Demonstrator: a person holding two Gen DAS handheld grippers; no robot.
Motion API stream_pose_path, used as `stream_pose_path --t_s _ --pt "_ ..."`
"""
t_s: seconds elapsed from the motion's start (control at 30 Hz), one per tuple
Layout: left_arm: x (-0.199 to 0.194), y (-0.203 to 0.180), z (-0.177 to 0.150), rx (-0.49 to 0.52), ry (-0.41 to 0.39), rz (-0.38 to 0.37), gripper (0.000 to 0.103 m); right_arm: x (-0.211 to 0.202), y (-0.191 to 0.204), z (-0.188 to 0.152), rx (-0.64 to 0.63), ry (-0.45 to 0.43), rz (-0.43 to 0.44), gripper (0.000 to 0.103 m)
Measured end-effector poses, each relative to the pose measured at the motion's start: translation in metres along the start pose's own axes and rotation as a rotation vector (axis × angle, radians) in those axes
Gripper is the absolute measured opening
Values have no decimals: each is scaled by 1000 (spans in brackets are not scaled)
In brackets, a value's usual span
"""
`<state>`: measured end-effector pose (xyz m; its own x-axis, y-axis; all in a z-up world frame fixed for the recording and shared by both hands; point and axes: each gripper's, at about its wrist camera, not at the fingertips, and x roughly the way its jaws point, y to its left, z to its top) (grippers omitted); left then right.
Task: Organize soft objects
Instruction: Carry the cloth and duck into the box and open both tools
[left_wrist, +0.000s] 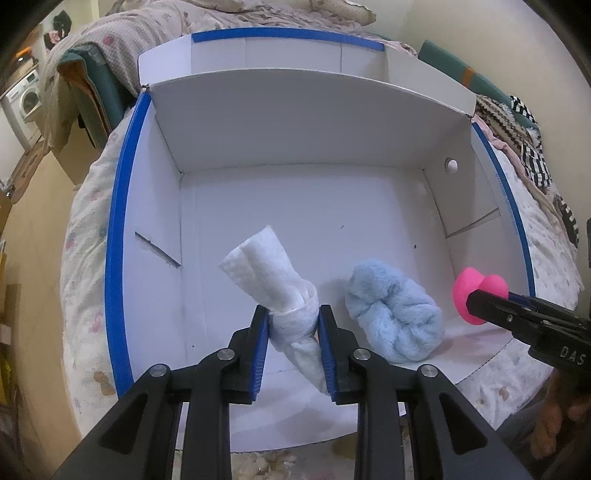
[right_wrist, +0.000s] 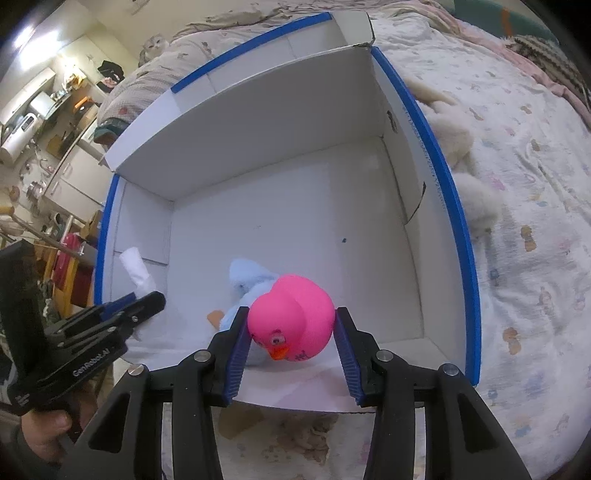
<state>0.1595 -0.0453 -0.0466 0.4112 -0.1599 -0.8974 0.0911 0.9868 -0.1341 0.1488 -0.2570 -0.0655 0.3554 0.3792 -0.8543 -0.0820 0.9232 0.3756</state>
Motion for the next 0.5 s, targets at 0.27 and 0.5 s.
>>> stream_pose_path --t_s 0.27,0.5 --pt "-1 4 0 -25 15 -32 65 -7 1 1 10 -22 39 72" --pt "-5 5 1 -34 0 -12 66 -12 0 2 15 -50 53 86"
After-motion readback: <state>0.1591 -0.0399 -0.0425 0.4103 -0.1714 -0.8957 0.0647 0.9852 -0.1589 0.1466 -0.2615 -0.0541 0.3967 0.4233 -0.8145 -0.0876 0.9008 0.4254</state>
